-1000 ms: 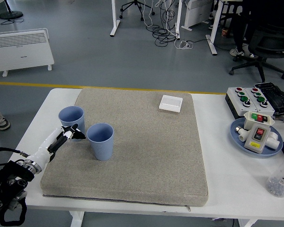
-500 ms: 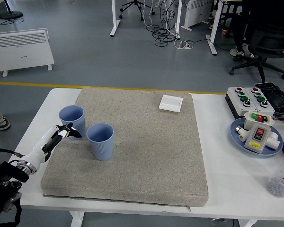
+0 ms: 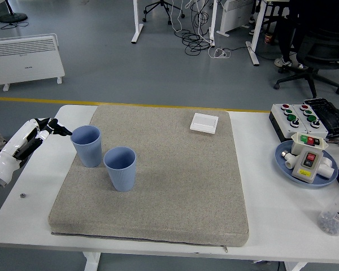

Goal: Push cup pick cup insert cup

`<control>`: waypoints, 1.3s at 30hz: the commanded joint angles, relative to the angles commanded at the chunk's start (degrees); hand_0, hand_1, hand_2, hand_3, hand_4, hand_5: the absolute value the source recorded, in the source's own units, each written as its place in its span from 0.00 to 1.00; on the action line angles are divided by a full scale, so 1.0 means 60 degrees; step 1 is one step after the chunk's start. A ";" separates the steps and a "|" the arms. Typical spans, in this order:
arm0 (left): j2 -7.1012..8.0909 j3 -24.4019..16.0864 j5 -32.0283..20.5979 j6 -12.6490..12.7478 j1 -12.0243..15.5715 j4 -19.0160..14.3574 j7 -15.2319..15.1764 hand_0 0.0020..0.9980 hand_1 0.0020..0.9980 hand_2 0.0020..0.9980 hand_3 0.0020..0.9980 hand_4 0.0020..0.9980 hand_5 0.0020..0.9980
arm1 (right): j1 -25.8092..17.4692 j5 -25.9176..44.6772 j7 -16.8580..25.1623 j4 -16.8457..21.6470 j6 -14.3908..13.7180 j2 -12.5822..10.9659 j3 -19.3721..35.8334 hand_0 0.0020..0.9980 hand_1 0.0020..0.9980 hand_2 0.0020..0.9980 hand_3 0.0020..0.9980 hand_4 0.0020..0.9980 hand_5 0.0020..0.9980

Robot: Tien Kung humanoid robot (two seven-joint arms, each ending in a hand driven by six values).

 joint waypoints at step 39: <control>0.0016 0.7838 0.3102 -0.1475 -0.6241 0.1150 0.3488 0.95 0.96 1.00 1.00 0.93 0.29 | -0.0062 0.0268 -0.0036 0.0000 -0.0056 0.0001 -0.0277 0.68 0.59 0.60 0.58 0.10 0.56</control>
